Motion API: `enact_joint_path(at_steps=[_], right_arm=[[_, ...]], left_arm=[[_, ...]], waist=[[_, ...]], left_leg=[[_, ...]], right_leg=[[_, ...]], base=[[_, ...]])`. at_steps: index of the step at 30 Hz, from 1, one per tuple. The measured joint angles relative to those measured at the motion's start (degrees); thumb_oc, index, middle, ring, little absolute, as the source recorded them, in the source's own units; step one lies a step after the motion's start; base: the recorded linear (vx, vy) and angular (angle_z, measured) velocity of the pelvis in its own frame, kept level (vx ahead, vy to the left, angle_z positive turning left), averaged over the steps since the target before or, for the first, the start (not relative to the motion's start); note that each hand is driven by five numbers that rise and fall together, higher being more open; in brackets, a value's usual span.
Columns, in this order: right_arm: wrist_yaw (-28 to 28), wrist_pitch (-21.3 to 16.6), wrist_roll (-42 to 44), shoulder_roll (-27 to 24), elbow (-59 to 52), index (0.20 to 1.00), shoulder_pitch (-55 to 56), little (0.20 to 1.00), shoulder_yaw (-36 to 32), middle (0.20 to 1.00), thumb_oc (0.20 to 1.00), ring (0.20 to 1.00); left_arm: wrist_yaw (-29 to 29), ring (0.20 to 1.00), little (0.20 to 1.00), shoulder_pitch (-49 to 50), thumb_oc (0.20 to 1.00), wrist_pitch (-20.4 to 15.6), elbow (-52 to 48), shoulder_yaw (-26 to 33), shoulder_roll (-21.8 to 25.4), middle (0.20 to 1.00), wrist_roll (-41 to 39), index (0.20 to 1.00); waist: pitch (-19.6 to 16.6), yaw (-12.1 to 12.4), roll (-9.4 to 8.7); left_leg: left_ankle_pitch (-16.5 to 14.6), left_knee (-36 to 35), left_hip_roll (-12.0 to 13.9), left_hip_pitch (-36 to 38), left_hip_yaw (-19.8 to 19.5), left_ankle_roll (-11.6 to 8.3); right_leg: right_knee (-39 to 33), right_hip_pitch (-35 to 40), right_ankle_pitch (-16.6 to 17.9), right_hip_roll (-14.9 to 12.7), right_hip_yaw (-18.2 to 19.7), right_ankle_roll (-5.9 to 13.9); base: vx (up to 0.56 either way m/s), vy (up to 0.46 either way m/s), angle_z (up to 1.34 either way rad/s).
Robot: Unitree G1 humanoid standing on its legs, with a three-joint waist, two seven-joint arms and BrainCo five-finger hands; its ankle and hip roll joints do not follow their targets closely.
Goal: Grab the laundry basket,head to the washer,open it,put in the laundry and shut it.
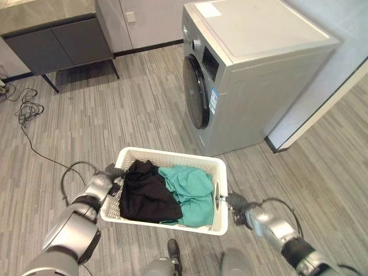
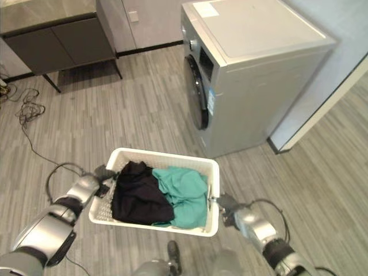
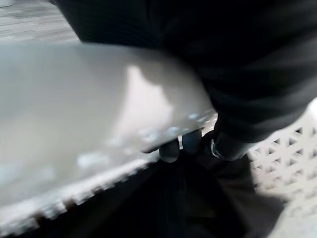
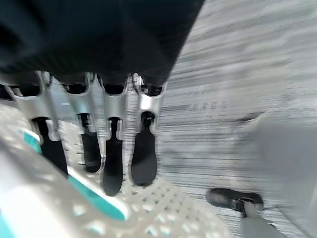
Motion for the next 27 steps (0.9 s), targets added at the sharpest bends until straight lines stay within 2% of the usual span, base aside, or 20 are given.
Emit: enact_joint_path(at_steps=[2, 4, 5, 6, 7, 8, 9, 10, 11, 12, 14, 16, 17, 18, 19, 20, 22, 25, 26, 27], right_arm=[[-0.05, -0.05, 0.26, -0.83, -0.41, 0.2, 0.57, 0.2, -1.11, 0.2, 0.2, 0.2], [-0.07, -0.04, 0.24, -1.49, -0.48, 0.2, 0.52, 0.2, -1.98, 0.2, 0.2, 0.2], [-0.07, -0.04, 0.24, -1.55, -0.7, 0.2, 0.85, 0.2, -1.97, 0.2, 0.2, 0.2], [-0.08, -0.03, 0.2, -1.04, -0.67, 0.2, 2.09, 0.2, -2.08, 0.2, 0.2, 0.2], [-0.08, -0.03, 0.2, -0.92, -0.64, 0.2, 2.53, 0.2, -2.06, 0.2, 0.2, 0.2], [-0.07, -0.01, 0.21, -1.01, -0.64, 0.2, 2.85, 0.2, -1.99, 0.2, 0.2, 0.2], [0.01, 0.06, 0.21, -1.53, -0.64, 0.2, 2.98, 0.2, -2.01, 0.2, 0.2, 0.2], [0.01, 0.07, 0.21, -2.77, -0.65, 0.2, 3.04, 0.2, -2.27, 0.2, 0.2, 0.2], [0.0, 0.07, 0.21, -3.12, -0.67, 0.2, 3.07, 0.2, -2.71, 0.2, 0.2, 0.2], [-0.01, 0.07, 0.21, -3.96, -0.67, 0.2, 3.13, 0.2, -3.44, 0.2, 0.2, 0.2], [-0.03, 0.03, 0.22, -5.23, -0.92, 0.2, 2.42, 0.2, -4.4, 0.2, 0.2, 0.2], [-0.1, 0.03, 0.21, -4.82, -1.08, 0.2, 2.3, 0.2, -5.13, 0.2, 0.2, 0.2], [-0.15, 0.03, 0.17, -4.68, -0.94, 0.2, 2.23, 0.2, -5.57, 0.2, 0.2, 0.2], [-0.18, 0.03, 0.13, -5.01, -0.14, 0.2, 1.43, 0.2, -6.17, 0.2, 0.2, 0.2], [-0.16, 0.0, 0.11, -5.94, -0.52, 0.2, 1.42, 0.2, -6.15, 0.2, 0.2, 0.2], [-0.17, -0.02, -0.19, -6.14, -0.64, 0.2, 1.16, 0.2, -5.95, 0.2, 0.2, 0.2], [-0.29, -0.04, -1.2, -5.83, -0.91, 0.2, 1.09, 0.2, -5.74, 0.2, 0.2, 0.2], [-0.34, -0.06, -1.59, -5.43, -0.85, 0.2, 0.14, 0.2, -5.27, 0.2, 0.2, 0.2], [-0.35, -0.06, -1.62, -4.93, -0.11, 0.2, -0.57, 0.2, -4.24, 0.2, 0.2, 0.2], [-0.35, -0.07, -1.62, -4.65, -0.11, 0.2, -0.76, 0.2, -4.31, 0.2, 0.2, 0.2]], left_arm=[[-0.56, 0.2, 0.2, -0.06, 0.2, 0.07, -0.08, 0.63, -1.05, 0.2, 0.16, 0.2], [-0.58, 0.2, 0.2, -0.62, 0.2, 0.47, -0.04, 2.38, -1.64, 0.2, 0.5, 0.2], [-0.65, 0.2, 0.2, -0.67, 0.2, 0.45, -0.12, 2.71, -1.67, 0.2, 0.54, 0.2], [-0.61, 0.2, 0.2, 0.62, 0.2, 0.53, -0.13, 2.66, -2.06, 0.2, 0.58, 0.2], [-0.74, 0.2, 0.2, 1.4, 0.2, 0.56, -0.12, 2.67, -2.03, 0.2, 0.58, 0.2], [-0.83, 0.2, 0.2, 2.33, 0.2, 0.58, -0.13, 2.74, -2.01, 0.2, 0.6, 0.2], [-1.3, 0.2, 0.2, 3.04, 0.2, 0.55, -0.18, 2.82, -2.05, 0.2, 0.64, 0.2], [-1.8, 0.2, 0.2, 4.48, 0.2, 0.58, -0.38, 3.53, -3.03, 0.2, 0.63, 0.2], [-1.96, 0.2, 0.2, 5.1, 0.2, 0.63, -0.41, 4.2, -3.96, 0.2, 0.63, 0.2], [-2.19, 0.2, 0.2, 5.77, 0.2, 0.72, -0.47, 4.19, -4.83, 0.2, 0.62, 0.2], [-2.97, 0.2, 0.2, 6.07, 0.2, 0.57, -1.22, 5.61, -5.07, 0.2, 0.58, 0.2], [-2.97, 0.2, 0.2, 5.63, 0.2, 0.62, -2.28, 6.25, -5.38, 0.2, 0.44, 0.2], [-2.98, 0.2, 0.2, 5.68, 0.2, 0.5, -2.52, 5.94, -5.35, 0.2, 0.43, 0.2], [-2.89, 0.2, 0.2, 5.96, 0.2, 0.25, -2.3, 6.2, -6.29, 0.2, 0.42, 0.2], [-2.88, 0.2, 0.2, 5.95, 0.2, 0.46, -2.06, 6.14, -6.71, 0.2, 0.4, 0.2], [-2.88, 0.2, 0.2, 5.9, 0.2, 0.48, -2.07, 6.01, -6.53, 0.2, 0.4, 0.2], [-2.94, 0.2, 0.2, 6.33, 0.2, 0.49, -0.92, 5.94, -6.3, 0.2, 0.37, 0.2], [-2.86, 0.2, 0.2, 6.31, 0.2, 0.63, 0.6, 5.98, -6.21, 0.2, -0.03, 0.2], [-2.63, 0.2, 0.2, 6.37, 0.2, 0.57, 0.66, 5.99, -5.62, 0.2, -0.44, 0.2], [-2.62, 0.2, 0.2, 6.78, 0.2, 0.5, 0.22, 5.95, -5.16, 0.2, -1.35, 0.2]], waist=[[0.97, -1.26, 0.7], [2.56, -1.74, 2.53], [2.97, -1.81, 2.38], [3.04, -1.95, 2.45], [3.06, -1.67, 2.59], [2.95, -1.7, 2.92], [3.01, -1.86, 2.95], [2.9, -1.94, 2.47], [2.85, -1.51, 2.33], [2.29, -0.11, 1.88], [1.19, 0.12, 2.58], [1.62, -0.22, 0.63], [1.73, -0.24, 0.29], [2.77, 0.45, 2.09], [3.03, 1.03, 3.31], [4.02, -0.25, 3.94], [4.16, 0.67, 3.43], [4.39, 2.04, 3.05], [4.38, 3.01, 2.38], [4.02, 3.6, 2.3]], left_leg=[[-1.45, 0.57, -1.75, 0.87, -0.58, 1.41], [-2.08, 1.2, -2.11, 1.42, -1.86, 1.37], [-2.44, 1.2, -2.64, 2.35, -2.31, 0.84], [-3.82, 1.83, -2.84, 4.8, -3.43, -0.08], [-4.54, 1.8, -2.27, 6.45, -3.67, -0.99], [-5.88, 3.11, -1.54, 7.79, -4.5, -2.33], [-8.44, 9.17, -0.77, 7.2, -4.75, -4.9], [-9.1, 23.09, 0.76, 2.63, -4.45, -7.39], [-7.29, 30.67, 1.45, -0.12, -4.75, -10.58], [-6.73, 36.6, 1.86, -2.63, -4.77, -12.27], [-6.01, 39.76, 3.09, -5.9, -6.52, -13.0], [-6.29, 36.02, 4.5, -8.46, -2.48, -12.55], [-6.48, 31.02, 3.7, -9.03, -2.29, -11.85], [-4.98, 17.71, 5.31, -8.67, -4.69, -10.78], [-2.19, 9.72, 8.15, -8.2, -5.65, -11.3], [1.19, 5.4, 11.47, -9.65, -6.46, -12.49], [3.57, 0.66, 13.59, -12.08, -7.98, -12.44], [4.28, -0.72, 13.37, -12.72, -7.9, -12.48], [4.73, 1.65, 11.2, -11.49, -8.29, -11.01], [5.52, 2.76, 10.16, -11.48, -8.8, -9.36]], right_leg=[[-10.55, -2.5, 2.35, 0.72, -5.13, -2.14], [-17.75, -2.1, 6.27, -0.6, -9.65, -1.75], [-19.12, -1.73, 8.48, -1.88, -10.92, -1.0], [-19.45, 1.45, 11.47, -3.38, -14.36, -2.52], [-19.19, 2.78, 13.28, -2.81, -14.21, -3.42], [-18.92, 4.37, 13.95, -1.98, -13.65, -4.76], [-19.56, 6.73, 13.31, -0.77, -14.22, -8.06], [-22.37, 11.09, 12.89, 0.16, -14.2, -9.95], [-24.47, 13.39, 12.69, 0.57, -14.0, -10.19], [-25.41, 14.9, 13.39, 0.47, -12.7, -11.11], [-25.82, 16.69, 12.12, 2.59, -12.1, -13.68], [-28.94, 19.96, 12.82, 3.65, -10.71, -13.16], [-30.43, 21.0, 12.29, 3.83, -9.75, -11.46], [-25.03, 19.11, 5.64, 3.63, -12.62, -6.94], [-21.19, 18.53, 5.59, 3.31, -11.76, -12.49], [-22.18, 21.73, 5.52, 5.17, -9.47, -14.41], [-22.71, 23.81, 5.39, 6.48, -7.51, -14.05], [-25.37, 28.12, 5.39, 7.86, -3.75, -14.01], [-27.22, 32.28, 4.93, 8.65, 0.38, -13.24], [-27.42, 33.08, 4.63, 8.61, 1.04, -13.12]], base=[[0.29, -0.059, 0.33], [0.21, -0.084, 0.31], [0.2, -0.106, 0.55], [0.23, -0.121, 0.35], [0.32, -0.169, 0.34], [0.23, -0.135, 0.33], [0.21, -0.152, 0.47], [0.12, -0.102, 0.39], [0.12, -0.084, -0.01], [0.15, -0.084, -0.41], [0.26, -0.066, -0.42], [0.31, 0.093, -0.25], [0.29, 0.099, -0.5], [0.26, 0.069, -0.69], [0.3, 0.087, -0.52], [0.33, 0.113, -0.28], [0.38, 0.137, -0.5], [0.43, 0.2, -0.82], [0.48, 0.304, -0.98], [0.47, 0.316, -1.0]])
